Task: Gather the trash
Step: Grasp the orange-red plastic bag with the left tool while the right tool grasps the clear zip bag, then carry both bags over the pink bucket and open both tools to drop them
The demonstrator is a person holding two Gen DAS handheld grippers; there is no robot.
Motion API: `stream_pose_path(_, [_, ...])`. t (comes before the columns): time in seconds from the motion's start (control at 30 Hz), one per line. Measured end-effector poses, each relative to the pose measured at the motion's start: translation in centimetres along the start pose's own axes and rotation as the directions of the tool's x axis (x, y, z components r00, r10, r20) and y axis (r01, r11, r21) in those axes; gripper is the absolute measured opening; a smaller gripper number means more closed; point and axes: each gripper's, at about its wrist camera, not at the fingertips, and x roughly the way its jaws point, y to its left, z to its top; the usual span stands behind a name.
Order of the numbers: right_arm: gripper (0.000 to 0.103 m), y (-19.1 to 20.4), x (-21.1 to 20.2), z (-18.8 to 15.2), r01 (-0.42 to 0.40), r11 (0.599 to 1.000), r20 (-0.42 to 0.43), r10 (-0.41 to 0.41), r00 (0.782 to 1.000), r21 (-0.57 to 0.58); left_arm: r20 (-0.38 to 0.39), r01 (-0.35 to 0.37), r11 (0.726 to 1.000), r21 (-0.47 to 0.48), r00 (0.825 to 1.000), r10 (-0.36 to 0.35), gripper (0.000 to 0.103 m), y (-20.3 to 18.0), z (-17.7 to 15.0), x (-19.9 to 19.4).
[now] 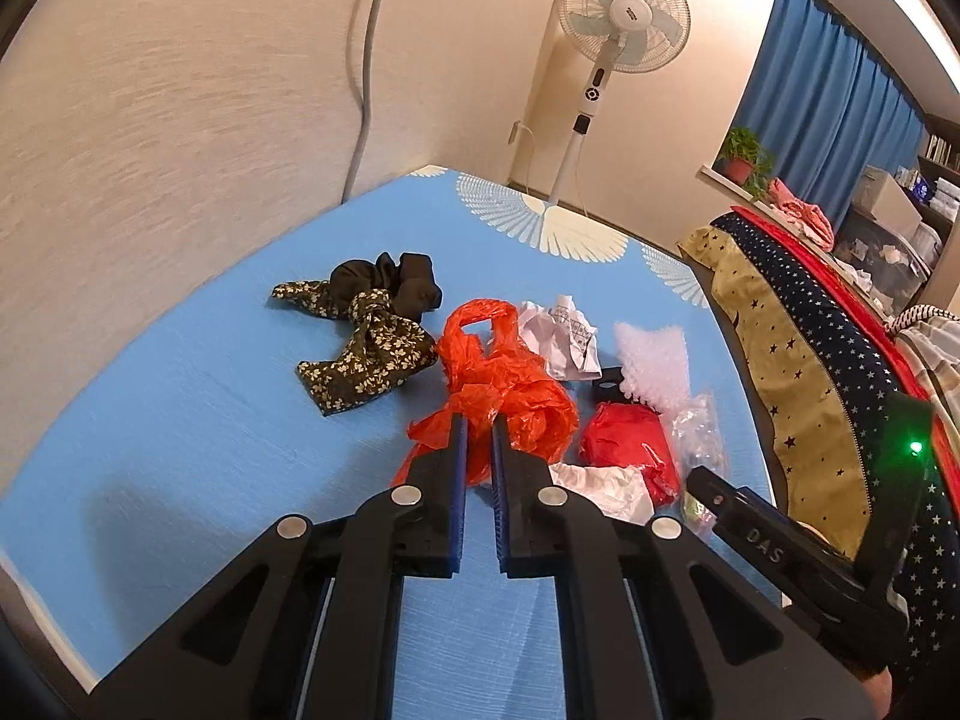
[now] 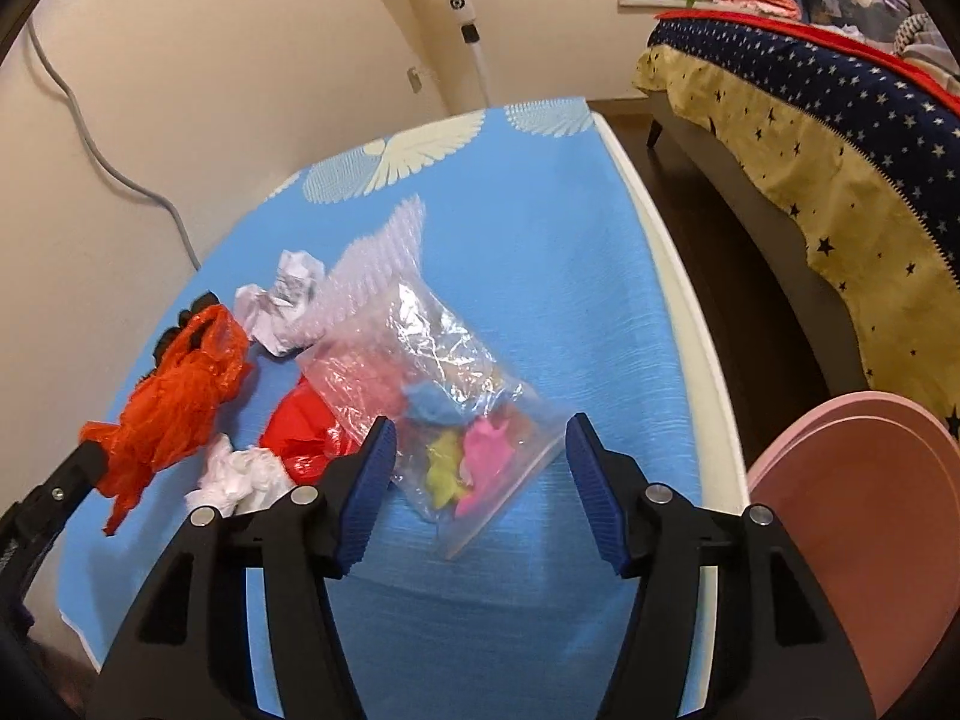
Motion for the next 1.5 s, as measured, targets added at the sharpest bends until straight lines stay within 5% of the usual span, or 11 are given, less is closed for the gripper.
stream_pose_path(0.1, [0.056, 0.2, 0.5, 0.0, 0.003, 1.000, -0.023, -0.003, 1.000, -0.008, -0.003, -0.001, 1.000, 0.000, 1.000, 0.001, 0.007, -0.1, 0.0, 0.1])
stream_pose_path(0.27, [0.030, 0.8, 0.7, -0.1, 0.007, 0.999, -0.036, -0.009, 0.999, -0.049, -0.005, -0.003, 1.000, -0.001, 1.000, 0.003, 0.007, 0.0, 0.0, 0.2])
stream_pose_path(0.47, [0.017, 0.9, -0.4, -0.4, 0.006, 0.998, -0.013, -0.007, 1.000, -0.056, 0.006, -0.007, 1.000, 0.010, 1.000, 0.006, 0.007, 0.1, 0.0, 0.0])
stream_pose_path(0.97, [0.016, 0.9, -7.9, 0.2, 0.047, 0.998, 0.140, -0.040, 0.989, -0.050, 0.096, -0.002, 0.997, 0.073, 0.995, -0.005, 0.006, -1.2, 0.6, -3.8])
stream_pose_path(1.5, [0.016, -0.7, -17.4, -0.2, 0.155, 0.987, 0.278, -0.136, 0.951, -0.050, 0.140, 0.074, 0.989, 0.125, 0.986, -0.092, 0.006, -3.4, 0.0, -8.4])
